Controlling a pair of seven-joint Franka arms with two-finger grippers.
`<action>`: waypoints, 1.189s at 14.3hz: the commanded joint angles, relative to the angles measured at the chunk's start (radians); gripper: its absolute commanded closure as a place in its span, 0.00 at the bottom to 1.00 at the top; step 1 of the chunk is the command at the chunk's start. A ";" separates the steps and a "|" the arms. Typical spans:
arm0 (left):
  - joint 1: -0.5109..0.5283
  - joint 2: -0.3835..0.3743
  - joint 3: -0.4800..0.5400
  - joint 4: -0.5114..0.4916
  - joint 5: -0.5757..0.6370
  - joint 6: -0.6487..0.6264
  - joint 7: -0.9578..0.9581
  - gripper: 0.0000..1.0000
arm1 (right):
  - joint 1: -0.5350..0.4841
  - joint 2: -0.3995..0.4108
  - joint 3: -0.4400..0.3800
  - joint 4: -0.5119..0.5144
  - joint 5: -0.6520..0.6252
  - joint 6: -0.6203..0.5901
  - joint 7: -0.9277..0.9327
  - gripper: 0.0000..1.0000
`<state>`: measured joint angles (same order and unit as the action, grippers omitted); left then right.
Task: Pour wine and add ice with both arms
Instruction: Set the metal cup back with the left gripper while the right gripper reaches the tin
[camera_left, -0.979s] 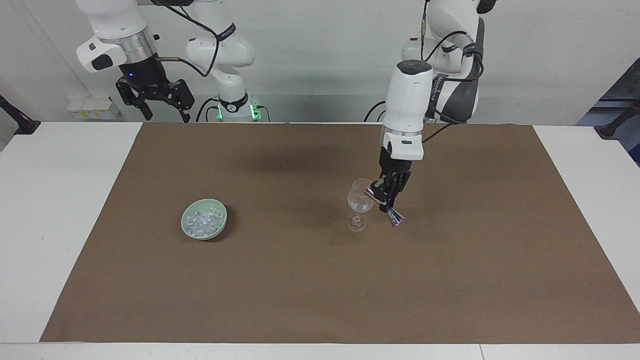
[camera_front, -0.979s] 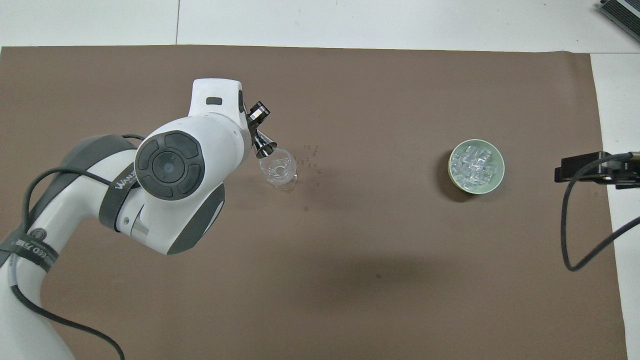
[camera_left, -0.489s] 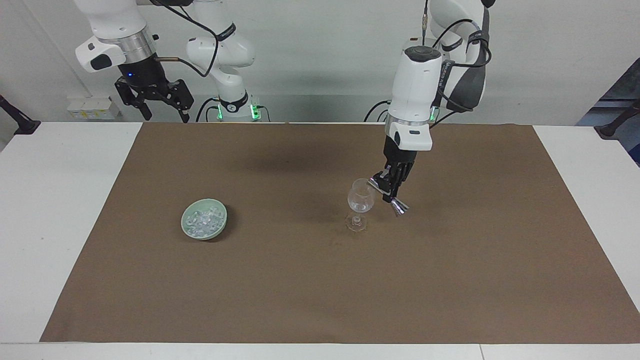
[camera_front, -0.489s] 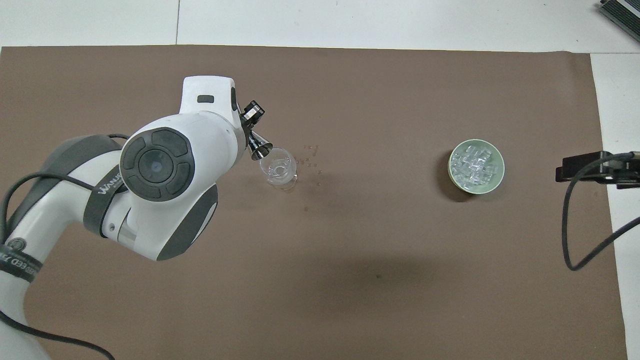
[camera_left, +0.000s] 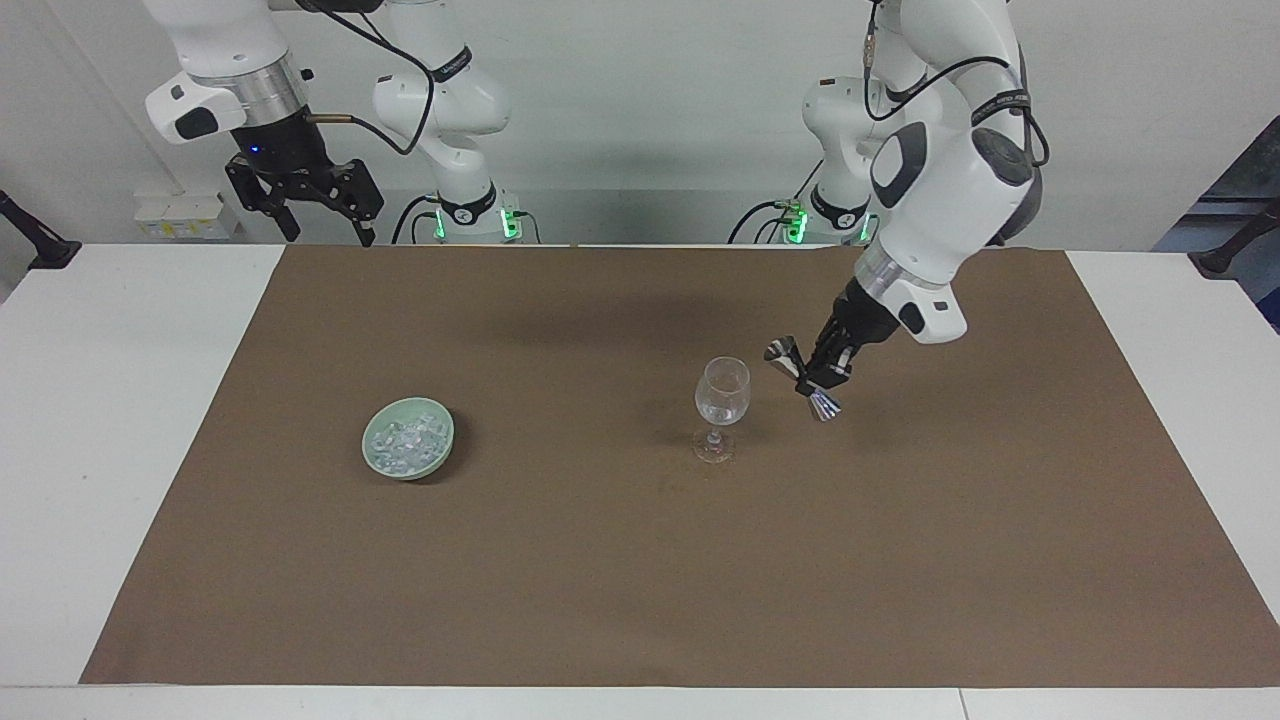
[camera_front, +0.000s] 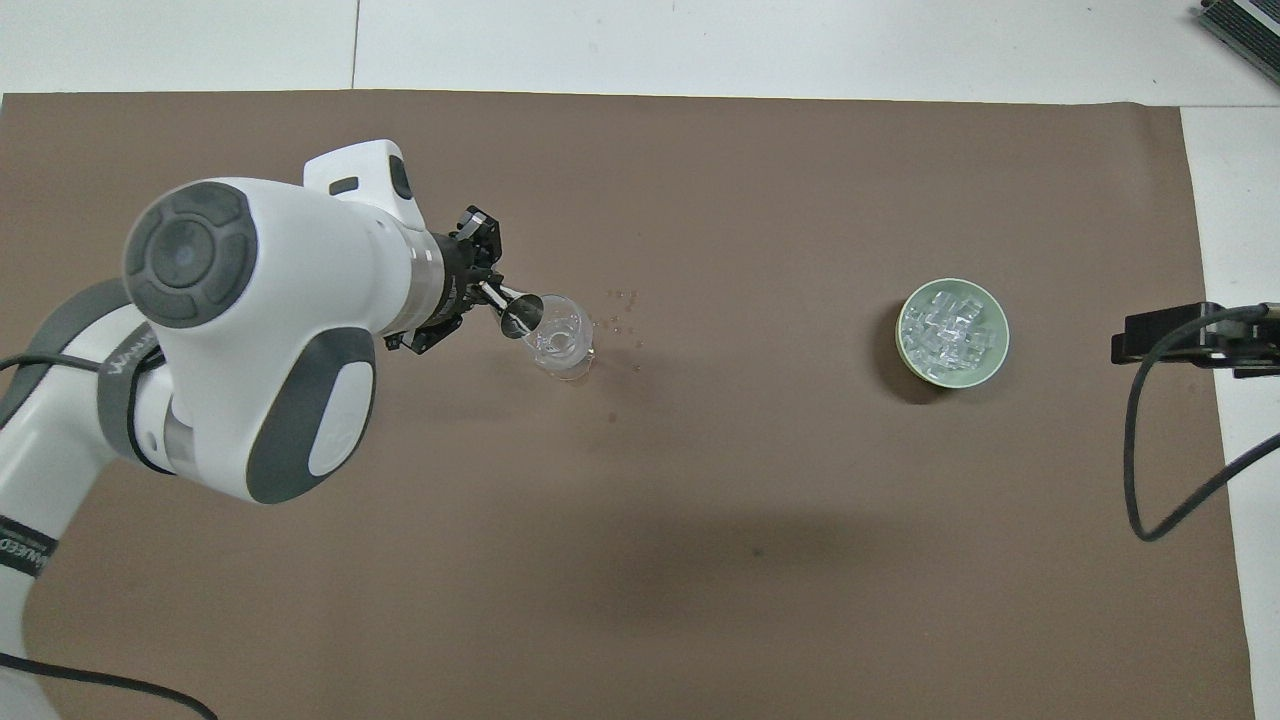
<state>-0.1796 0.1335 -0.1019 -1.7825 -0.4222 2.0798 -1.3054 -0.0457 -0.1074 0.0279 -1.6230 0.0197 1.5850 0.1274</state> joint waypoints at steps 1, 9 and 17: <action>0.093 0.011 -0.009 -0.008 -0.154 -0.055 -0.009 1.00 | -0.023 -0.015 0.007 -0.025 0.008 0.030 -0.040 0.00; 0.278 0.103 -0.010 -0.052 -0.351 -0.076 -0.002 1.00 | -0.026 -0.009 0.006 -0.041 0.006 0.059 -0.038 0.00; 0.403 0.126 -0.009 -0.133 -0.457 -0.087 0.089 1.00 | -0.037 0.060 0.006 -0.167 -0.030 0.259 -0.051 0.00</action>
<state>0.1872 0.2633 -0.1018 -1.8841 -0.8284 2.0057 -1.2591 -0.0593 -0.0757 0.0274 -1.7655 0.0056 1.7969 0.1190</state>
